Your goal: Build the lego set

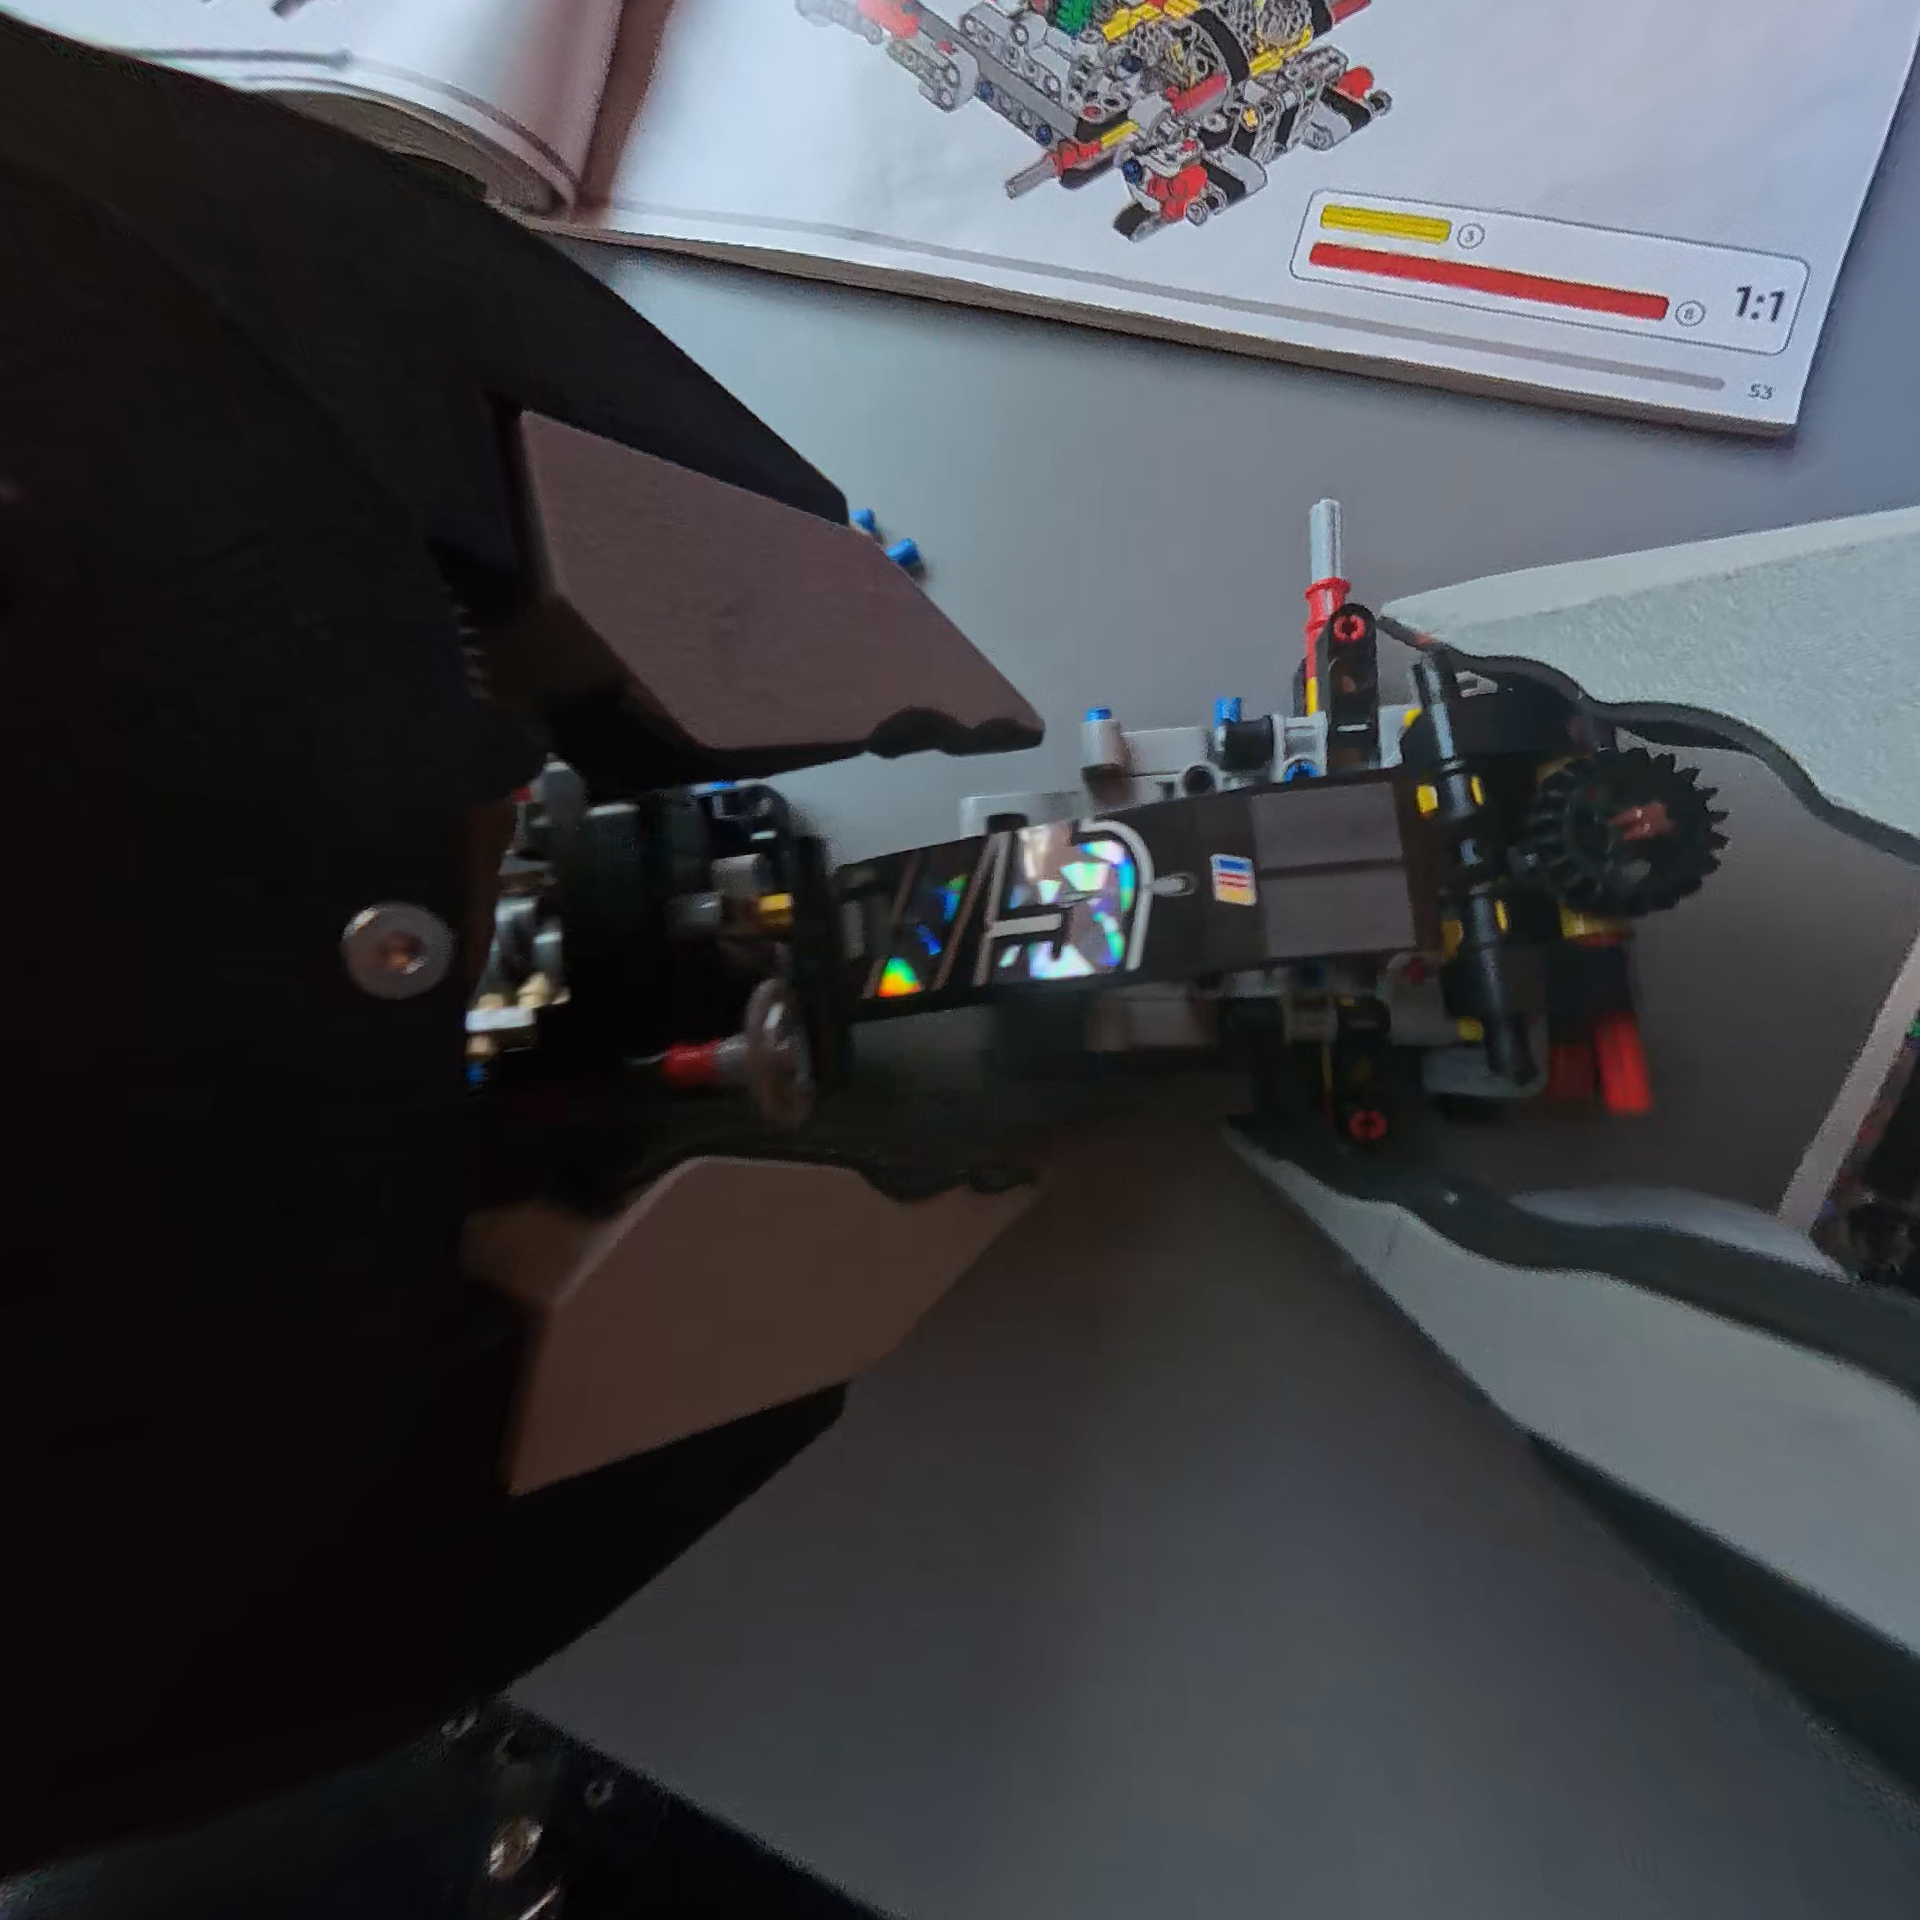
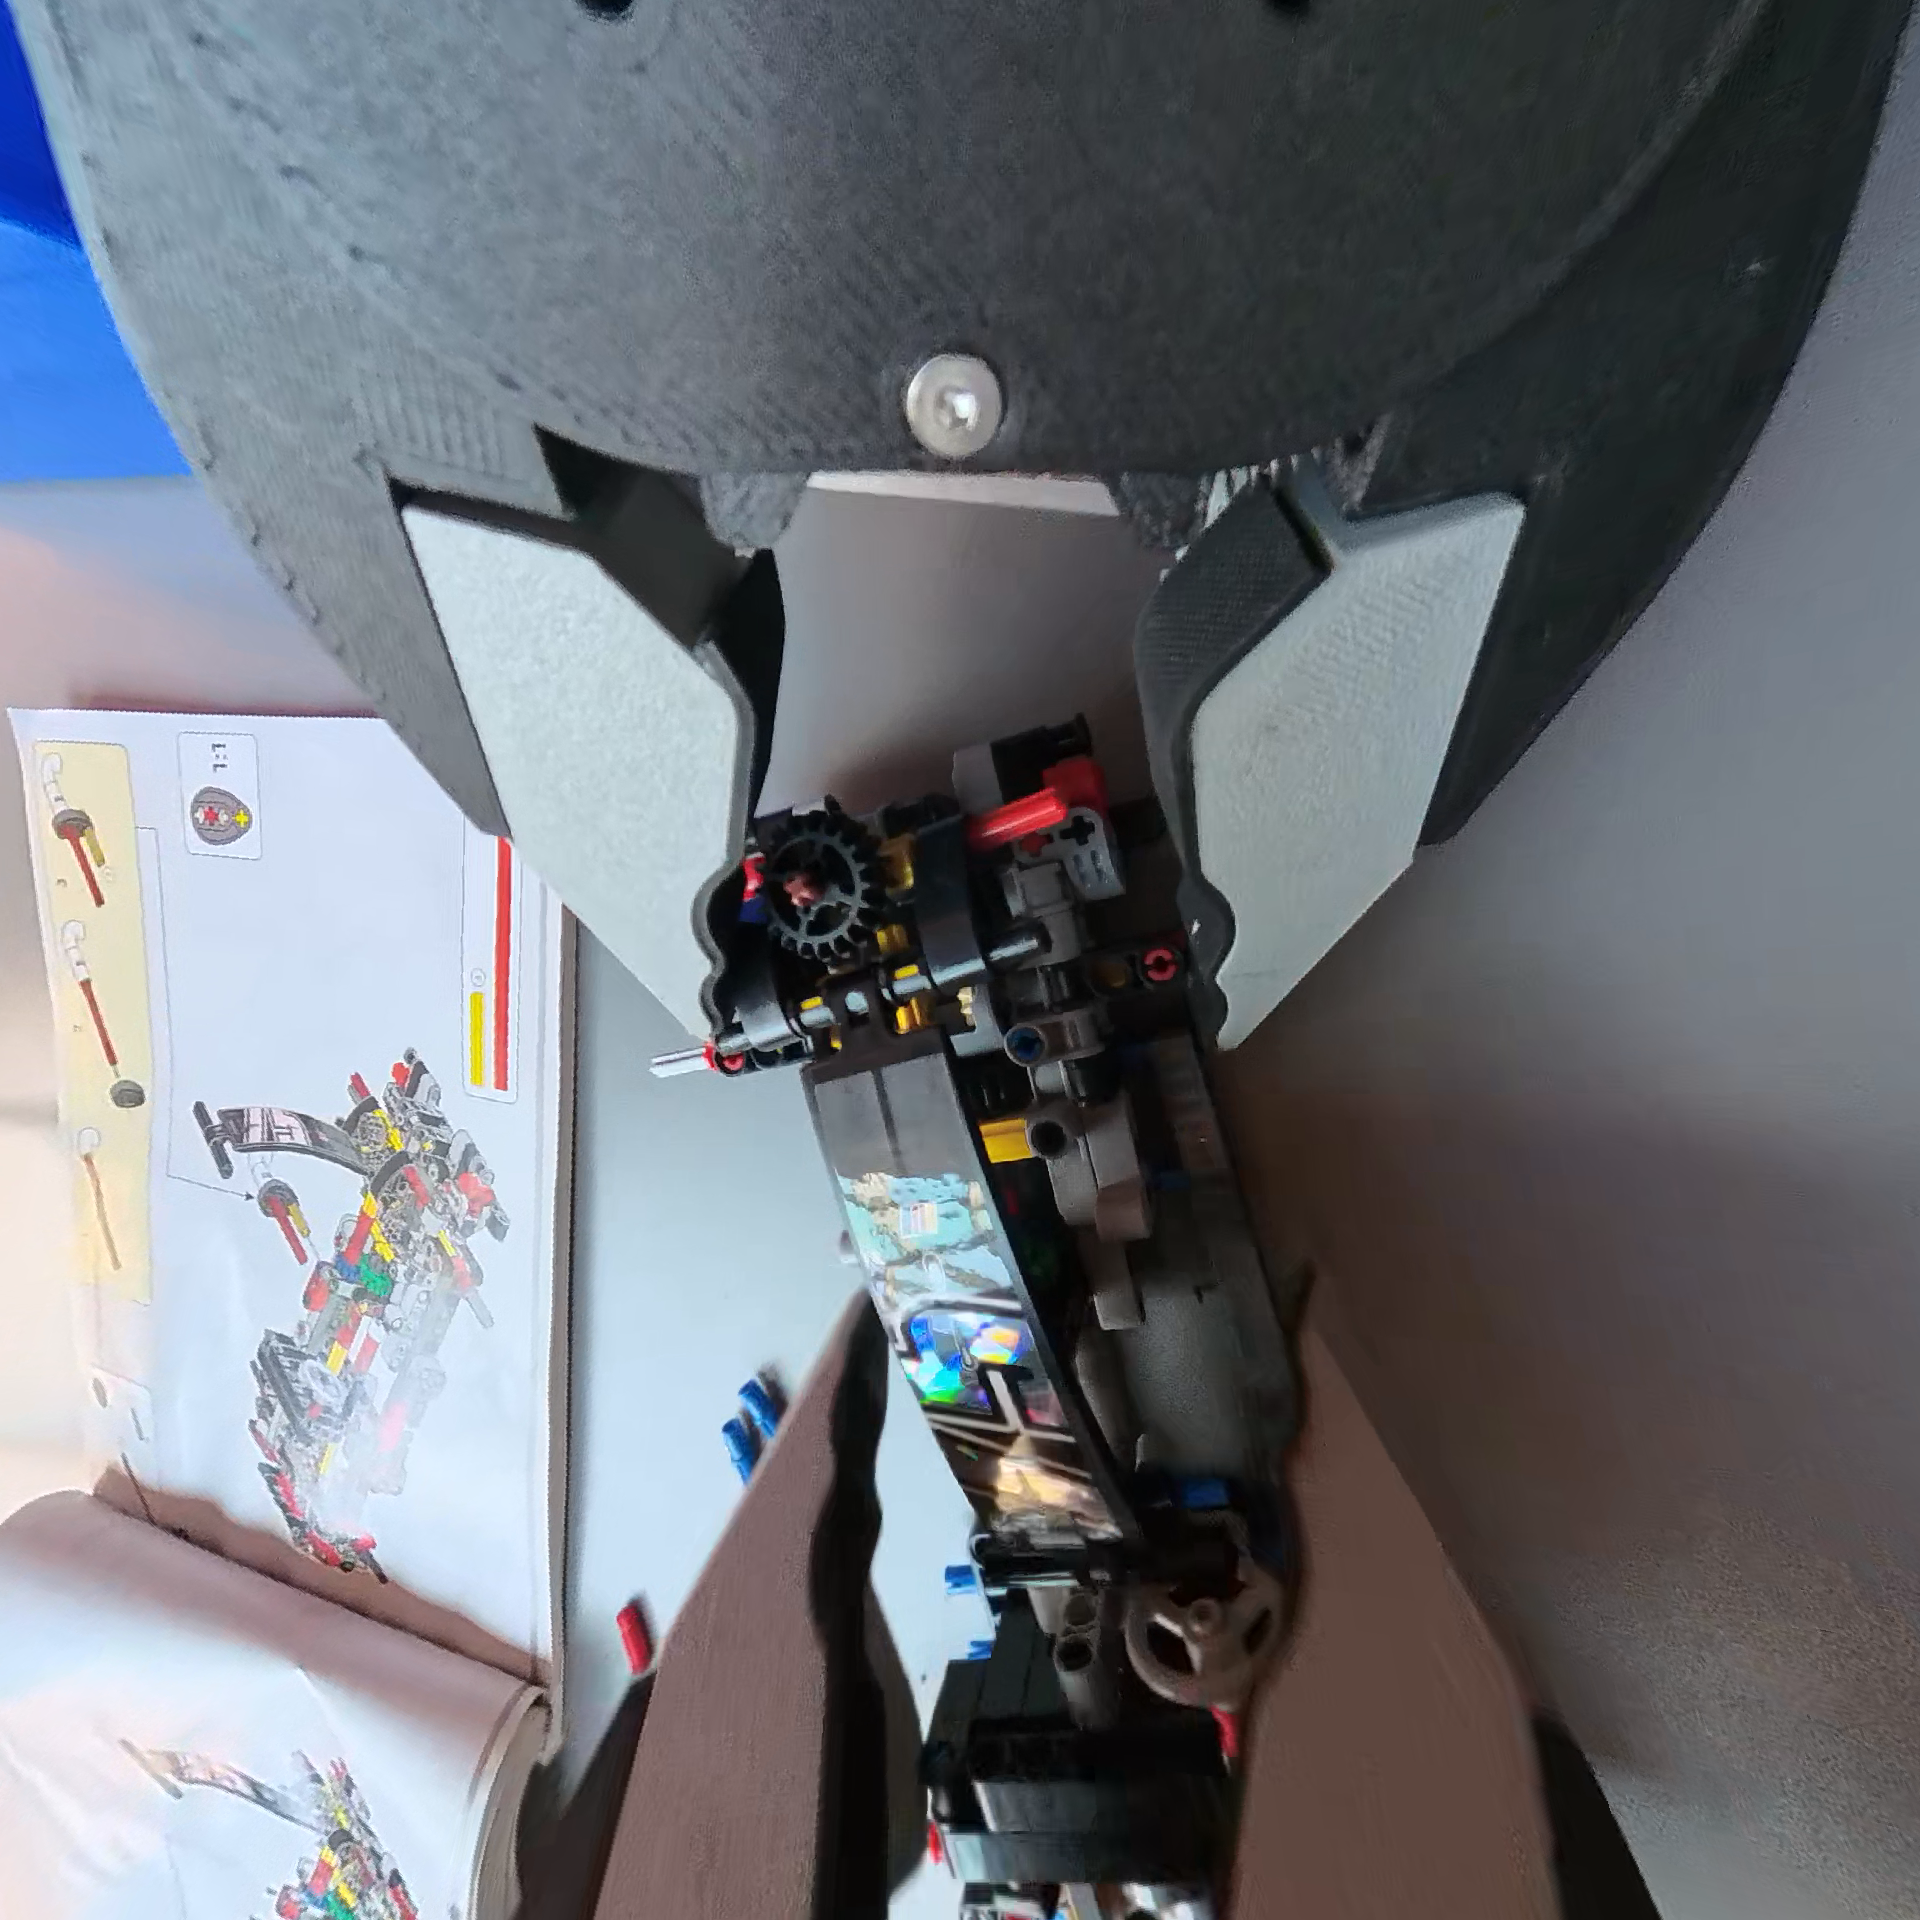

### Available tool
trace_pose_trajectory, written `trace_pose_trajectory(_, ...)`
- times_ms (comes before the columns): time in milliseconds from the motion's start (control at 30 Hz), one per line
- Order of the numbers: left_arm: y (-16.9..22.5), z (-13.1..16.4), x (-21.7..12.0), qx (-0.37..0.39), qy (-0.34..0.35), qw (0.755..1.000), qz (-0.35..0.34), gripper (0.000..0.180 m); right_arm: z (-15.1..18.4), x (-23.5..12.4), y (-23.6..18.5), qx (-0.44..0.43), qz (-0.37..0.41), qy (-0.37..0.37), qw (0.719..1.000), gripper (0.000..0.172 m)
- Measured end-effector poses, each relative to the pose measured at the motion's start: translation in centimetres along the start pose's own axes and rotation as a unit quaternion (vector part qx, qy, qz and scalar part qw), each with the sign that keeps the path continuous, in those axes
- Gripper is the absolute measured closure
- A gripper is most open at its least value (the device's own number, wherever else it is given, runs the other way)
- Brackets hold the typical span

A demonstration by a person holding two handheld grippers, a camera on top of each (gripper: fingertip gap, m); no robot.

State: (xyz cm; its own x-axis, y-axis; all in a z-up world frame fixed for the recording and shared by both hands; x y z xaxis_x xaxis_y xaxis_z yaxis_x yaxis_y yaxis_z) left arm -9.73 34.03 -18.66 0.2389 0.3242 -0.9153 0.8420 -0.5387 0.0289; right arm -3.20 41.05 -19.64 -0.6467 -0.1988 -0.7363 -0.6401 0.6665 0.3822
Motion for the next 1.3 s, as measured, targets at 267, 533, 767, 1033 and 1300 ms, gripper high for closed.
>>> trace_pose_trajectory(267,0.0,2.7,-1.3,0.018,-0.026,0.999,-0.019,0.095,-0.1,0.0,0.1,0.006,0.01,-0.002,1.0,0.085)
trace_pose_trajectory(533,-1.0,3.0,-0.1,0.005,-0.028,1.0,0.012,0.103,-0.7,0.1,0.5,0.034,-0.014,-0.007,0.999,0.079)
trace_pose_trajectory(767,-1.4,3.2,-0.1,0.014,-0.017,1.0,0.018,0.107,-1.9,0.9,1.0,-0.01,0.023,-0.033,0.999,0.077)
trace_pose_trajectory(1033,-1.6,3.2,-0.2,0.021,-0.015,0.999,0.021,0.11,-2.7,2.3,1.4,-0.02,-0.022,-0.052,0.998,0.084)
trace_pose_trajectory(1300,-1.7,3.2,-0.2,0.026,-0.01,0.999,0.023,0.112,-2.8,2.4,1.6,-0.053,-0.044,-0.038,0.997,0.088)
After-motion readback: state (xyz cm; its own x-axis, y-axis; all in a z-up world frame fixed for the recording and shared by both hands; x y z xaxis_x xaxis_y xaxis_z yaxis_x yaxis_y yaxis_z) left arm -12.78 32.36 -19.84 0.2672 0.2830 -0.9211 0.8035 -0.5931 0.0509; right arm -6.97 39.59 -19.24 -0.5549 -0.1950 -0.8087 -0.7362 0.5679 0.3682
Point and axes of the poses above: each gripper's, where its closed fingertips meet, x out along the fingers, z out of its underside, y = z × x across the jaws, the point moved 6 cm from there along -x, back along the fingers, and after that the axes turned 8 degrees about -x, right-handed, at the moved point
